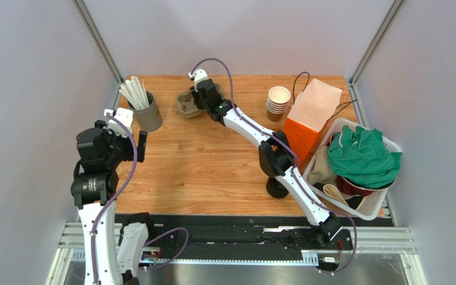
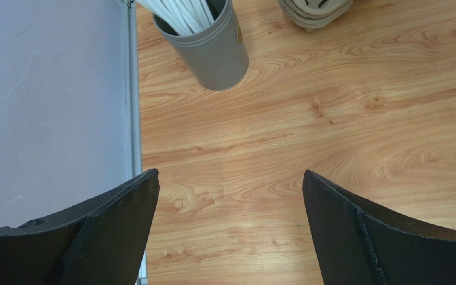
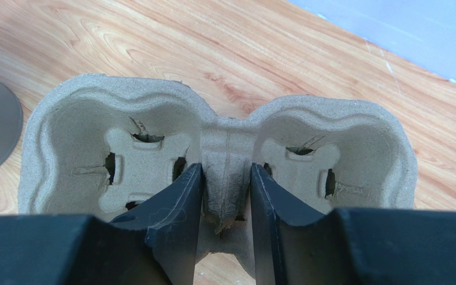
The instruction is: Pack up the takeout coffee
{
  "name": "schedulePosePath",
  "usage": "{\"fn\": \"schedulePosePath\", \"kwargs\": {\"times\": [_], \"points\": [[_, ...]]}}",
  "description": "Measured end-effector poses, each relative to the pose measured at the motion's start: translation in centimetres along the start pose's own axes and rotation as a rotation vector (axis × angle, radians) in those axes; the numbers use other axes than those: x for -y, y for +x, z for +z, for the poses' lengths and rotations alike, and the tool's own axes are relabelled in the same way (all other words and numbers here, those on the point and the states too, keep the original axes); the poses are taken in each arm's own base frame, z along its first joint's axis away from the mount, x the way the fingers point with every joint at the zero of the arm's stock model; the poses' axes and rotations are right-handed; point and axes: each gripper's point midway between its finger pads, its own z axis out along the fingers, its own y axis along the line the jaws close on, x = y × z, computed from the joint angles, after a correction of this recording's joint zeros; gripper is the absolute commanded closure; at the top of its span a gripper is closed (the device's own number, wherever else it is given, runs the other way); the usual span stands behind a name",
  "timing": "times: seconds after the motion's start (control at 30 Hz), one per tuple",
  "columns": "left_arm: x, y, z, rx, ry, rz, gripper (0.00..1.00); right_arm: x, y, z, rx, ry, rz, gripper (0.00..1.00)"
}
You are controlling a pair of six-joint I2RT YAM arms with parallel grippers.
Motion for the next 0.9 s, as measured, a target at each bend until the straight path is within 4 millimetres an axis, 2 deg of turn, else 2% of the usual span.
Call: {"fn": "schedulePosePath", "kwargs": {"times": [0.1, 0.23, 0.4, 0.53, 0.8, 0.9], "points": [[0.1, 0.0, 0.0, 0.001, 0.002, 0.0, 0.01, 0.1, -1.0, -0.4, 0.013, 0.0, -0.001, 0.64], [0.1, 0.1, 0.0, 0.001, 0.004, 0.0, 0.01, 0.2, -2.5, -1.0, 0.038, -0.002, 0.002, 0.57], [0.2, 0.1, 0.0, 0.002, 0.007, 0.0, 0.01, 0.2, -3.1, -1.2, 0.051, -0.007, 0.001, 0.58], [0.2, 0.1, 0.0, 0.002, 0.008, 0.0, 0.01, 0.1, -3.1, -1.2, 0.051, -0.01, 0.0, 0.63], [0.2, 0.2, 0.2, -0.007, 0.014, -0.002, 0.01, 0.0, -3.1, -1.2, 0.052, -0.018, -0.001, 0.46], [0.2, 0.2, 0.3, -0.008, 0.014, -0.003, 0.01, 0.0, -3.3, -1.2, 0.059, -0.019, -0.002, 0.43]]}}
